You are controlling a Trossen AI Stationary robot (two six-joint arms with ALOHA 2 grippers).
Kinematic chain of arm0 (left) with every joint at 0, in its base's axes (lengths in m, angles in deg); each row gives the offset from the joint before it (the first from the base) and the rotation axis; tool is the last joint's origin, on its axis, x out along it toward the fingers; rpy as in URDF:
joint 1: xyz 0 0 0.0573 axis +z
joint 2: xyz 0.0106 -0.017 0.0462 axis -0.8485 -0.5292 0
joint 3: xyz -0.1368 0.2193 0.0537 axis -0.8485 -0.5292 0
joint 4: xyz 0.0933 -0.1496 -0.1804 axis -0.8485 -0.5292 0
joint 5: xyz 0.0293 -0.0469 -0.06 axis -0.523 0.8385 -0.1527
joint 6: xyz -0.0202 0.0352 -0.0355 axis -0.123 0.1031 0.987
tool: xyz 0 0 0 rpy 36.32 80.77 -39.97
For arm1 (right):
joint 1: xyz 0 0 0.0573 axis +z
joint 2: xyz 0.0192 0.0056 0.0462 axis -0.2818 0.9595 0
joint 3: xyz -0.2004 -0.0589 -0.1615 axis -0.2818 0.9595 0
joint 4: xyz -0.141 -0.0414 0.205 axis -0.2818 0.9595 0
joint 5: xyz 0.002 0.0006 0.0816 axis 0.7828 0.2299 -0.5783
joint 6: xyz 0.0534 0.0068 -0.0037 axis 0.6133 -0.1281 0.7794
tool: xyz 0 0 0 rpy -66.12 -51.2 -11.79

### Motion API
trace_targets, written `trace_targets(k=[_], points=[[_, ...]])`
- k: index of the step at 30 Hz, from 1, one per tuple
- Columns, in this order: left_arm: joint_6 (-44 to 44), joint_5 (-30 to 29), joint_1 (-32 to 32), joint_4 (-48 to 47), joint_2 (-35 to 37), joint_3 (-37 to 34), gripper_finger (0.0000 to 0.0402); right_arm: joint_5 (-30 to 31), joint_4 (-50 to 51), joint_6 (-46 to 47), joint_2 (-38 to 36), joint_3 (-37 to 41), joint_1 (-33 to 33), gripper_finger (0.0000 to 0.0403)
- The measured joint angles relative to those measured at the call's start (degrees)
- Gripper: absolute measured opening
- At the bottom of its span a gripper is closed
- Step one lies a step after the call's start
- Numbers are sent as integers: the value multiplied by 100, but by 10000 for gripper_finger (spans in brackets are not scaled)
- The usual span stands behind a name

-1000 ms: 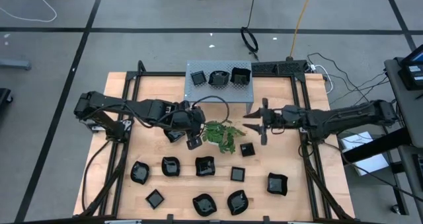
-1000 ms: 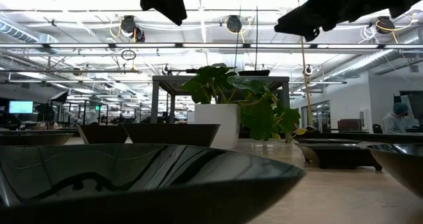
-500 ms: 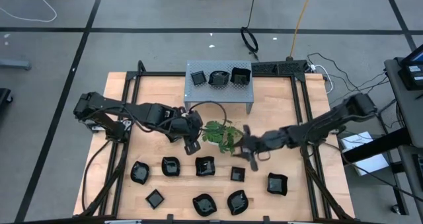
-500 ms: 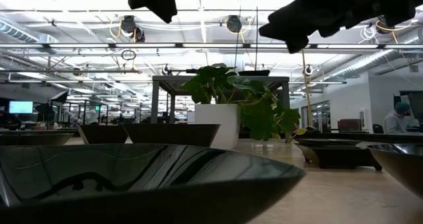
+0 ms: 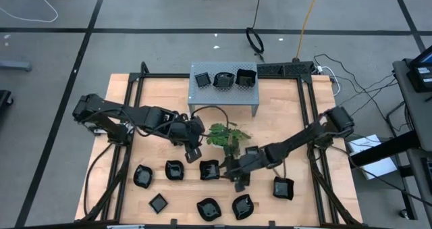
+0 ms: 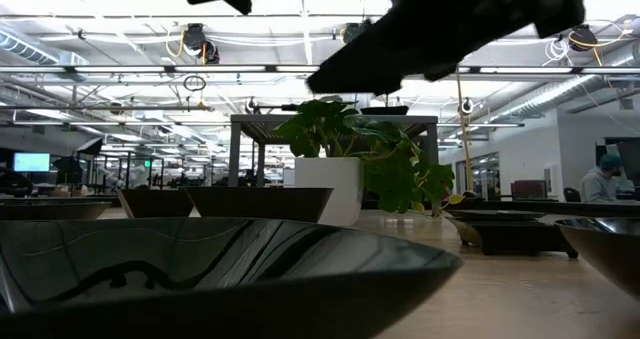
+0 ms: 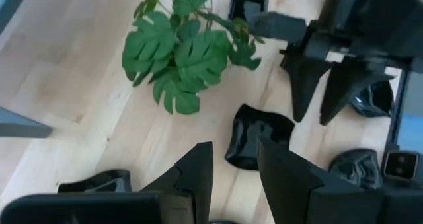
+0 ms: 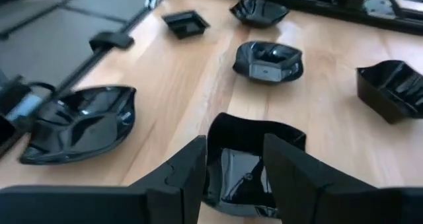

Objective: Pick & Place Mini shaped plates
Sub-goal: Stack the distorted square black bowl on top of the other distorted square black bowl on the shelf

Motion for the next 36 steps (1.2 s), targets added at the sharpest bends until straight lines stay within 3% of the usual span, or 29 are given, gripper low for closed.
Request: trace_targets(k=[10, 22, 36], points=[[126, -219, -101, 53, 792, 1, 122, -14, 66, -4, 1077, -802, -39, 142], [143, -709, -114, 54, 1183, 1, 122, -198, 42, 498, 1099, -790, 11, 142], [143, -773, -114, 56, 1183, 1, 122, -148, 408, 494, 1099, -786, 78, 142]])
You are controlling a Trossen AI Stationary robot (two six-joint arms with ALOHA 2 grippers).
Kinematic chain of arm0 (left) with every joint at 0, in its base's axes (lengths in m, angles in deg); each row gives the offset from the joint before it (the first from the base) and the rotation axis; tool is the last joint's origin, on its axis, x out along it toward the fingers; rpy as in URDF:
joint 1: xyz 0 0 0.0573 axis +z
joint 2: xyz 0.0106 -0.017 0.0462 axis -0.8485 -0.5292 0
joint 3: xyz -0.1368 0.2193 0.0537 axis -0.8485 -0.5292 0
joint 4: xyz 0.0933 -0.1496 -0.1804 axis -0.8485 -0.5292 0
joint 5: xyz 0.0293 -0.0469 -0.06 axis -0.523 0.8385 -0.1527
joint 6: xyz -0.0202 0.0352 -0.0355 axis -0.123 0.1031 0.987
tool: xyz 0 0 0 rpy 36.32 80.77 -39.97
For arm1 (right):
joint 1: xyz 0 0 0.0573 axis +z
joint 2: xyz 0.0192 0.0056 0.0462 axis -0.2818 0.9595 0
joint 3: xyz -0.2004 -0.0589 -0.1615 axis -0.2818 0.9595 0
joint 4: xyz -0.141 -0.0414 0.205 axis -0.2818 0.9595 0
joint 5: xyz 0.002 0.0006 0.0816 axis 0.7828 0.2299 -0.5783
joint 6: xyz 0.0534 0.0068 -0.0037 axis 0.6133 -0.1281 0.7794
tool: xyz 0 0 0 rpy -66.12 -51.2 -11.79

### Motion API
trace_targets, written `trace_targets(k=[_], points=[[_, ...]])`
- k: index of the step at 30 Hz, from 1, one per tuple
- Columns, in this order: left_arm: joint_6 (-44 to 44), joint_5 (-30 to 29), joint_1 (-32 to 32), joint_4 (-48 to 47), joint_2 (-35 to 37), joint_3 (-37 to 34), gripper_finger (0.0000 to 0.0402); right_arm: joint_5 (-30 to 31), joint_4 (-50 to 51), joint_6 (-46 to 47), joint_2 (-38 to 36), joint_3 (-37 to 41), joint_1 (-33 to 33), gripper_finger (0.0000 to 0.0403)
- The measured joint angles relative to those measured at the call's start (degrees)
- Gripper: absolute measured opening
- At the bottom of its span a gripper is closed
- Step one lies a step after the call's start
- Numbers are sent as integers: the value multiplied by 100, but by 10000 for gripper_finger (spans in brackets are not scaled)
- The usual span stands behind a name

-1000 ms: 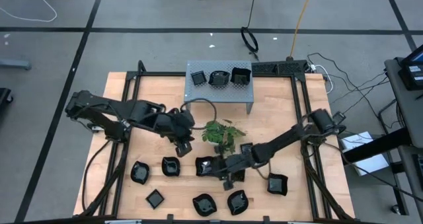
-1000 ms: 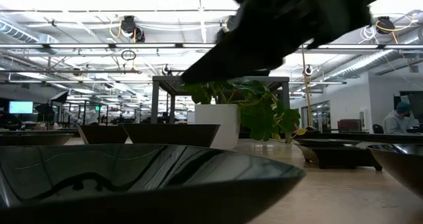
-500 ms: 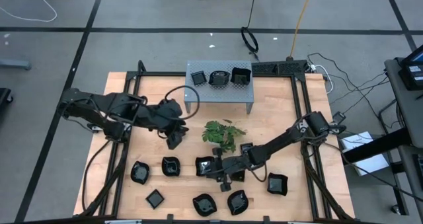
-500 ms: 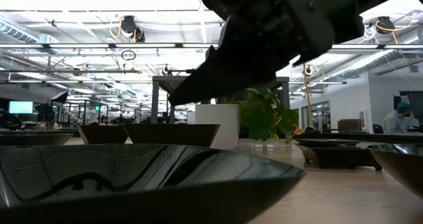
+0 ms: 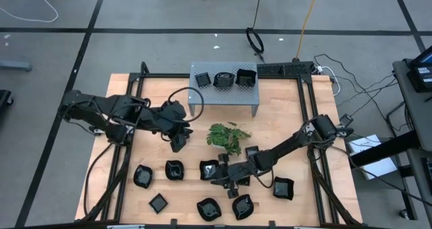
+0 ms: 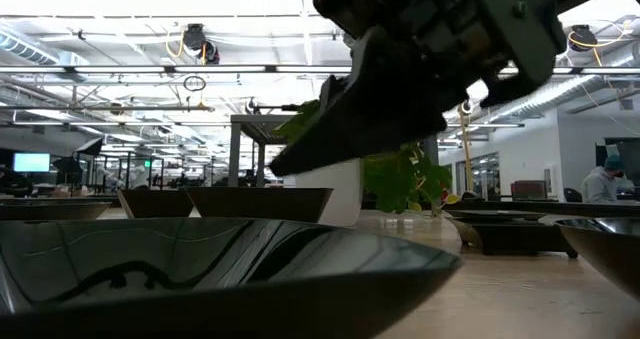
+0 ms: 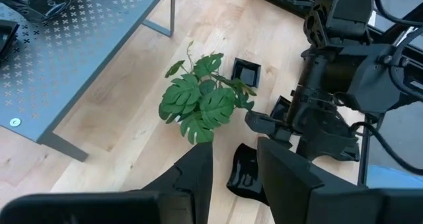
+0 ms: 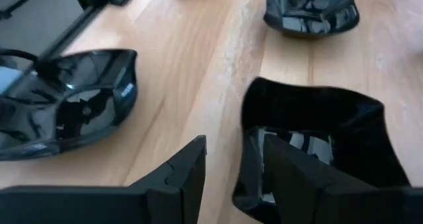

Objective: Pick & Place Mini shaped plates
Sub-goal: Stack the distorted square black bowl on top of the other distorted square black bowl on the shelf

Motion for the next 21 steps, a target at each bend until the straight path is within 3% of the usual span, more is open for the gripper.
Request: trace_targets(k=[15, 21], points=[[-44, -4, 0, 0, 0, 2, 122, -30, 318, -257, 0, 2, -3, 141], [-43, -4, 0, 0, 0, 0, 122, -25, 684, -1533, 0, 2, -3, 141]])
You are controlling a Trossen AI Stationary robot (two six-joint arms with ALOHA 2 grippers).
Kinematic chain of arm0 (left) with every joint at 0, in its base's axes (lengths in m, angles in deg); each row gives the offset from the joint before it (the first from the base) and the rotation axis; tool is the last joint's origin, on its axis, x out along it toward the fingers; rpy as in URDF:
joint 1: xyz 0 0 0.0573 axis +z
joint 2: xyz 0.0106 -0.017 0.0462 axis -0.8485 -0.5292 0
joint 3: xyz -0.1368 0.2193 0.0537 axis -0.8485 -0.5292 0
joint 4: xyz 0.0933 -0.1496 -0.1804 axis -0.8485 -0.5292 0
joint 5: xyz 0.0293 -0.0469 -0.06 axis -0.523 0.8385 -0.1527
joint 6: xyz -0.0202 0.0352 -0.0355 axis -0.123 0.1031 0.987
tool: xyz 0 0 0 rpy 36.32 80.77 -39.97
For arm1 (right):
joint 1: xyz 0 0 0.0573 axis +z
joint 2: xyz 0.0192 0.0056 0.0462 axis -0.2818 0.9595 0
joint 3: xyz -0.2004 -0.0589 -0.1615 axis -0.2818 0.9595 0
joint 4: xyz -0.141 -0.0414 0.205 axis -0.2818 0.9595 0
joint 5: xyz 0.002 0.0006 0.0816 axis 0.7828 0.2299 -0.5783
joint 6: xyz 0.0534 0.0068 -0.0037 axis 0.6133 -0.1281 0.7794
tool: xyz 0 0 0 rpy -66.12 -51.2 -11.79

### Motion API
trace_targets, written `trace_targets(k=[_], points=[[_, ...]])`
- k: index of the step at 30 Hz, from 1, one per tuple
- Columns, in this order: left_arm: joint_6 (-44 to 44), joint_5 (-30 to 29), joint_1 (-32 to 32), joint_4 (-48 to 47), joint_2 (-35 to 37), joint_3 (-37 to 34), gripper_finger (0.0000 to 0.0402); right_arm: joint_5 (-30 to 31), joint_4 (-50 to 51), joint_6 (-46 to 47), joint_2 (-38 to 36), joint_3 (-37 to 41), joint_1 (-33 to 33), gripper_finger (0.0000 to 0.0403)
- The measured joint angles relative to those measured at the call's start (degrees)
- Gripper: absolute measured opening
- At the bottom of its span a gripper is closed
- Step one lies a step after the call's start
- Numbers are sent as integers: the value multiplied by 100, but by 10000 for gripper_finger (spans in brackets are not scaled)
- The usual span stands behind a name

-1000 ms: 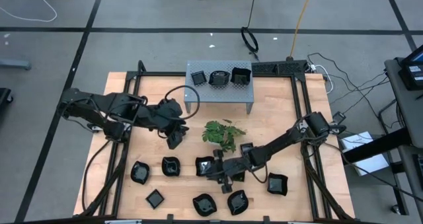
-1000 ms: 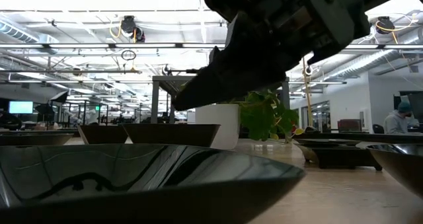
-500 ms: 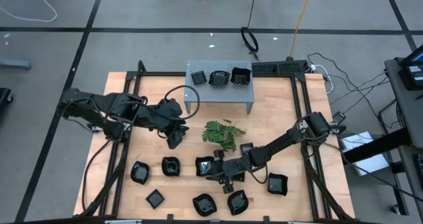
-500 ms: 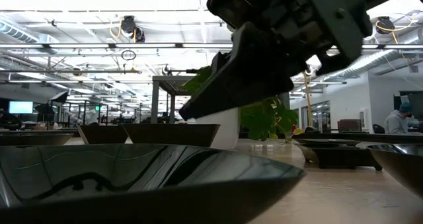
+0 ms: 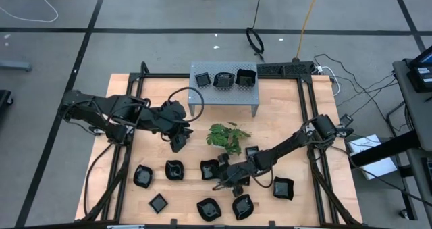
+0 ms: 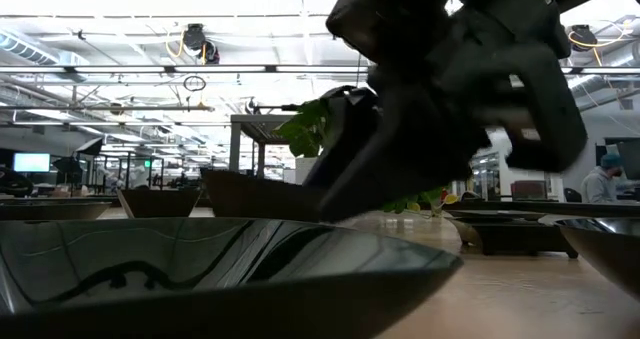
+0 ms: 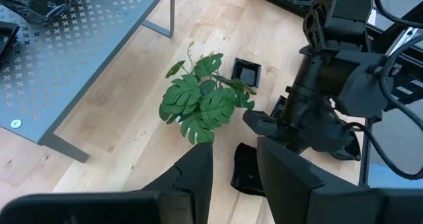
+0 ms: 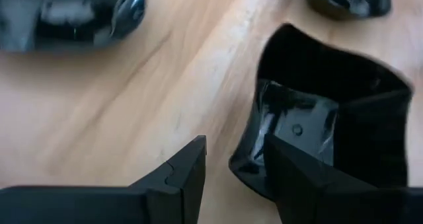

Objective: Pick & Place Mini shaped plates
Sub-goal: Stack the distorted square black bowl on top of the other distorted square black bowl on the shelf

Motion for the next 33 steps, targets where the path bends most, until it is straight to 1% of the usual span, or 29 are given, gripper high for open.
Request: trace_targets(k=[4, 8, 13, 15, 17, 19, 24, 25, 26, 30, 33], points=[[1, 0, 0, 0, 0, 0, 122, 1, 65, -1286, -2, 0, 32, 141], [-1, 0, 0, -2, 0, 0, 122, 25, 194, -1926, -2, 0, 39, 141], [-62, 0, 0, -4, 0, 0, 122, 774, 151, -2612, -2, 0, 64, 141], [-84, 0, 0, -4, 0, 0, 122, 924, 167, -2817, -2, 0, 80, 136], [-110, 0, 0, -4, 0, 0, 122, 928, 190, -2909, -2, 0, 90, 123], [-112, -2, 0, -5, 0, 0, 122, 926, 178, -2928, -2, 0, 98, 101], [-110, -2, 0, -7, 0, 0, 122, 929, 181, -2984, -2, 0, 135, 23], [-112, 0, 0, -7, 0, 0, 122, 927, 181, -2993, -2, 0, 142, 13], [-112, -1, 0, -7, 0, 0, 122, 927, 181, -2995, -2, 0, 152, 8], [-111, -2, 0, -7, 0, 0, 122, 927, 175, -2944, -2, 0, 176, 13], [-110, -2, 0, -7, 0, 0, 122, 928, 153, -2846, -2, 0, 204, 7]])
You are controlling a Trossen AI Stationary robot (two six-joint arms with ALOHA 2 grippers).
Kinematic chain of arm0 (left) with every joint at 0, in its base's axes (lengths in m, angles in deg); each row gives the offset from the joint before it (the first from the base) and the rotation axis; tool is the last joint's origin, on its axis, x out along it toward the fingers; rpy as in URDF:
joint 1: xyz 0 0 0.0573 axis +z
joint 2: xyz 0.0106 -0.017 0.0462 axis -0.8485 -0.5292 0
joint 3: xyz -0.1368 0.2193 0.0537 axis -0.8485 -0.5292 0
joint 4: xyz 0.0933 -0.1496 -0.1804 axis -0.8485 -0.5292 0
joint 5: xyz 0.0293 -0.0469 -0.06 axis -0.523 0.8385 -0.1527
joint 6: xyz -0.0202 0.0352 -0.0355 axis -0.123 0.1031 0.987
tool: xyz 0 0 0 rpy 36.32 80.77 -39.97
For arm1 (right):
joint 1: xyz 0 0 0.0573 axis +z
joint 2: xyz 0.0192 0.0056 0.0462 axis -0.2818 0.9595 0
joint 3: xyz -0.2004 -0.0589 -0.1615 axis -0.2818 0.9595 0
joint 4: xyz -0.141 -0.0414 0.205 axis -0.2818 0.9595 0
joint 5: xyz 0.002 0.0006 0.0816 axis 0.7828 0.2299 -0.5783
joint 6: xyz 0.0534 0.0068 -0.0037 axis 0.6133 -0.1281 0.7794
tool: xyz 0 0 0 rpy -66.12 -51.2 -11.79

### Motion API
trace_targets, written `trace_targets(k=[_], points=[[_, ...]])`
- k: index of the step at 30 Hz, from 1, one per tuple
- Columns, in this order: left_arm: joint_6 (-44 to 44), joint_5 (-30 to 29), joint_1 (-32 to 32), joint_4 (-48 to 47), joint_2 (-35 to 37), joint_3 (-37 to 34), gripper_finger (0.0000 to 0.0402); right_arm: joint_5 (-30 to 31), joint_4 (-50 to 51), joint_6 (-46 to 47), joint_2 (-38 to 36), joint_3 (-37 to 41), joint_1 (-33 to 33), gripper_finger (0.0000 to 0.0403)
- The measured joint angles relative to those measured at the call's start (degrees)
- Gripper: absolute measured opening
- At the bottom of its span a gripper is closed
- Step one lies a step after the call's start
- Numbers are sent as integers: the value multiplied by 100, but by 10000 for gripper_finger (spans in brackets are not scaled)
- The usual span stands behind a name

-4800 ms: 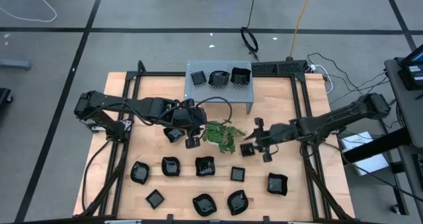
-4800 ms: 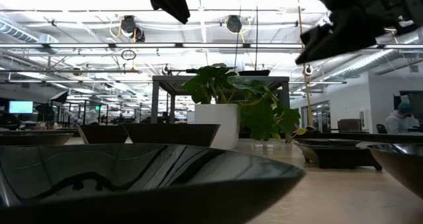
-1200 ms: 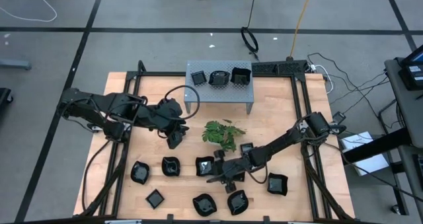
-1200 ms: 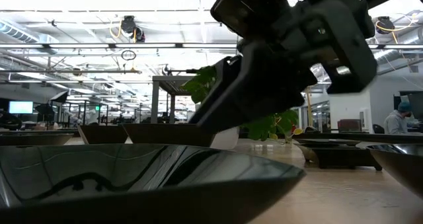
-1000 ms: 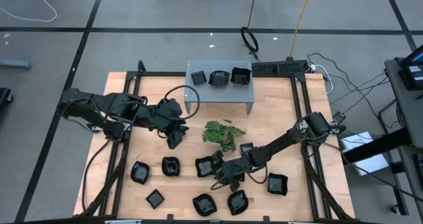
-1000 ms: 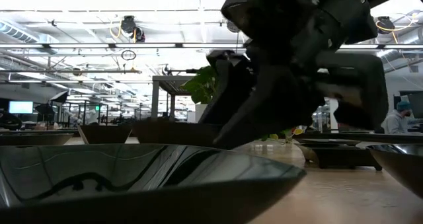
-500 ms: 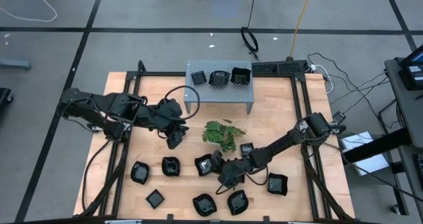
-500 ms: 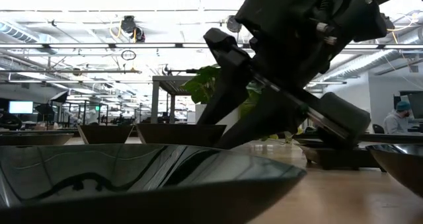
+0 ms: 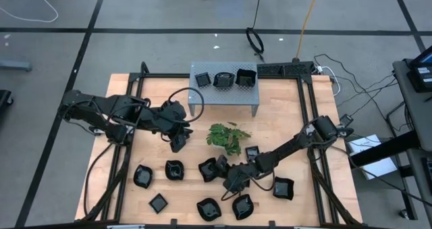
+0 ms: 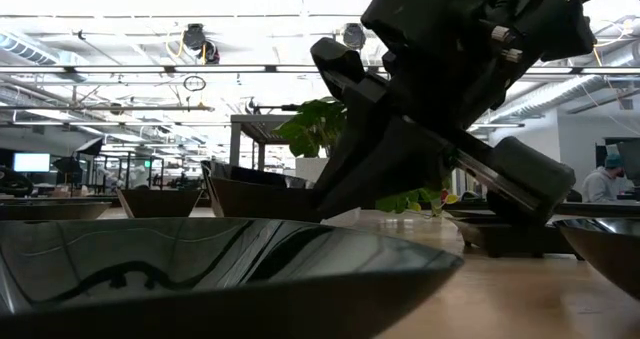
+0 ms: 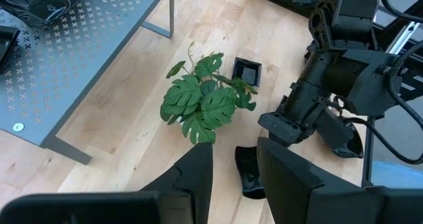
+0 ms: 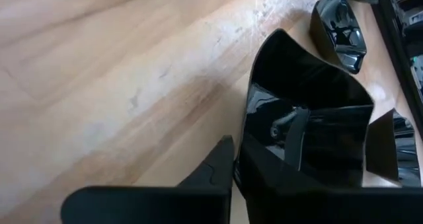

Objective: Pick & Place Mini shaped plates
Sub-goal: Stack the distorted square black bowl on top of the other distorted square black bowl on the shelf

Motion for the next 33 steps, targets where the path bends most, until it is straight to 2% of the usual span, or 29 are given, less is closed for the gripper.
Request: trace_targets(k=[6, 14, 25, 29, 33], points=[[11, 2, 0, 0, 0, 0, 122, 30, -9, 328, -2, 0, 51, 4], [34, 0, 2, -2, 0, 0, 122, 720, -270, 375, -500, 7, 217, 1], [114, 11, 0, -7, 0, 0, 122, 766, -144, 1033, -2202, 7, 215, 0], [114, 13, 0, -7, 0, 0, 122, 1232, 160, 1079, -3045, 7, 35, 0], [111, 15, 0, -7, 0, 0, 122, 1749, 1031, 1081, -3951, 0, -404, 0]])
